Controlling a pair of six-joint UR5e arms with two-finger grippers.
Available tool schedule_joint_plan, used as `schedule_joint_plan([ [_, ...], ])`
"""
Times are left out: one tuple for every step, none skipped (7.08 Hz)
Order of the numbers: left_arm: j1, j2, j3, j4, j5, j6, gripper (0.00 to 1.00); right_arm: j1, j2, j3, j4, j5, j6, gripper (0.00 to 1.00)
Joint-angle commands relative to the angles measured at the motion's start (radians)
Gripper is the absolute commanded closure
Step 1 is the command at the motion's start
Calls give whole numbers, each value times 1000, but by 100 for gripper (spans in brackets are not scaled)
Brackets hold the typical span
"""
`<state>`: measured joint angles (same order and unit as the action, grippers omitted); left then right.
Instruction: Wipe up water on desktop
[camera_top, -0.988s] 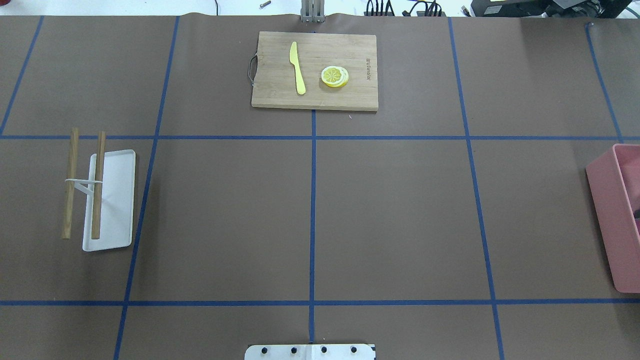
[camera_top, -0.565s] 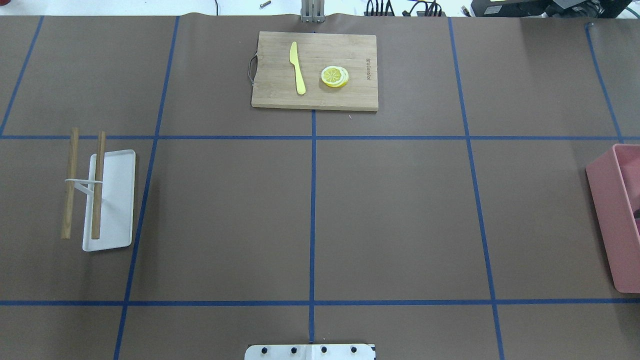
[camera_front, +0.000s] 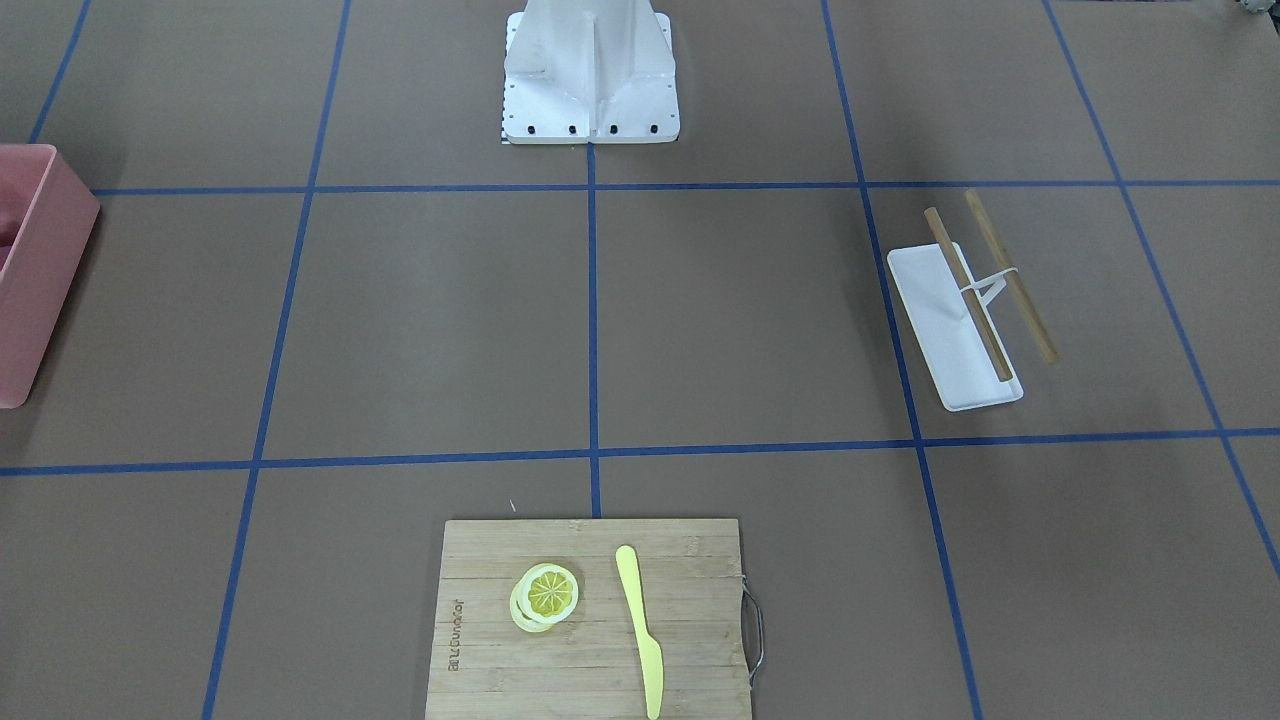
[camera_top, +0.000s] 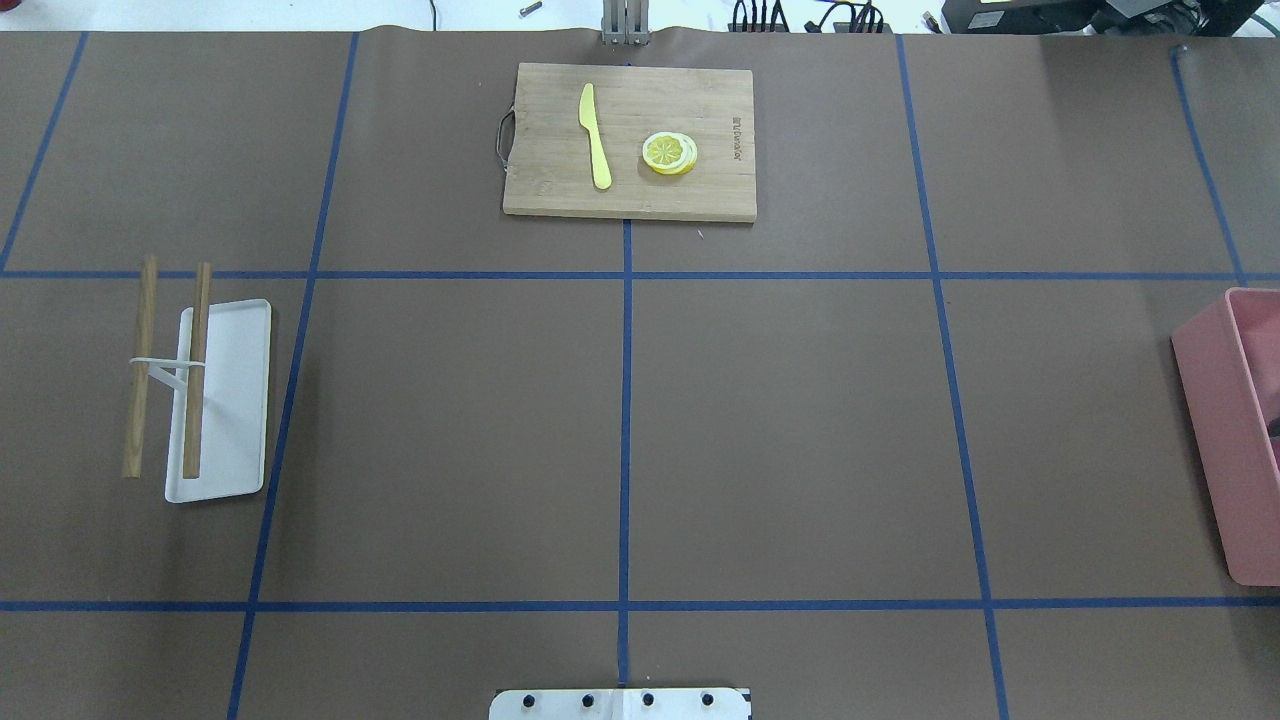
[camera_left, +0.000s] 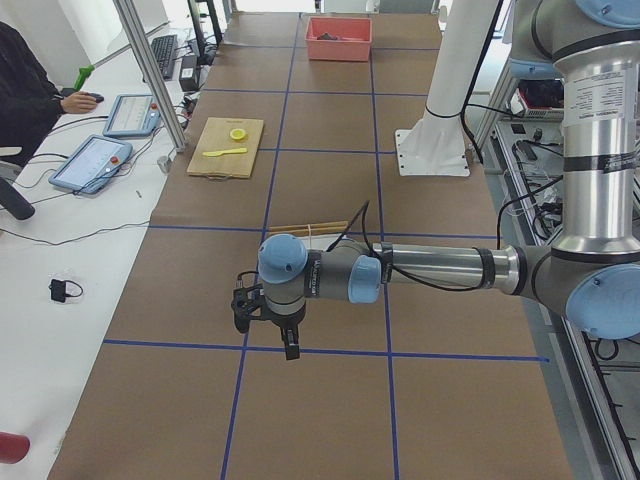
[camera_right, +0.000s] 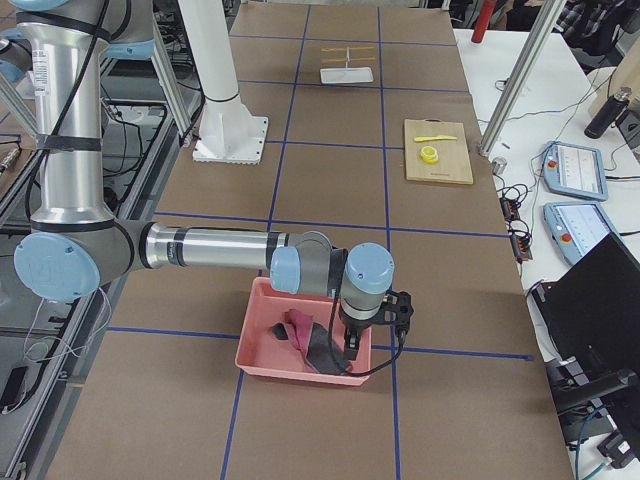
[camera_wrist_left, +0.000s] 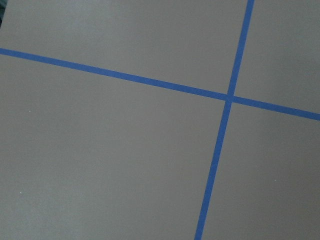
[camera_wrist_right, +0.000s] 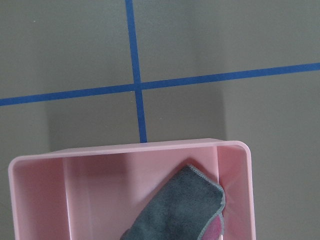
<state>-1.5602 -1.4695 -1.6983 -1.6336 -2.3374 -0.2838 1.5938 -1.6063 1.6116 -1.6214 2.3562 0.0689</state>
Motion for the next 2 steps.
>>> schedule_joint_plan([
  [0,-2,0,0,0,0,2,0,0,-1,0,0,0,0],
  [0,0,-1,0,0,0,2,2,-1,1,0,6,-1,0],
])
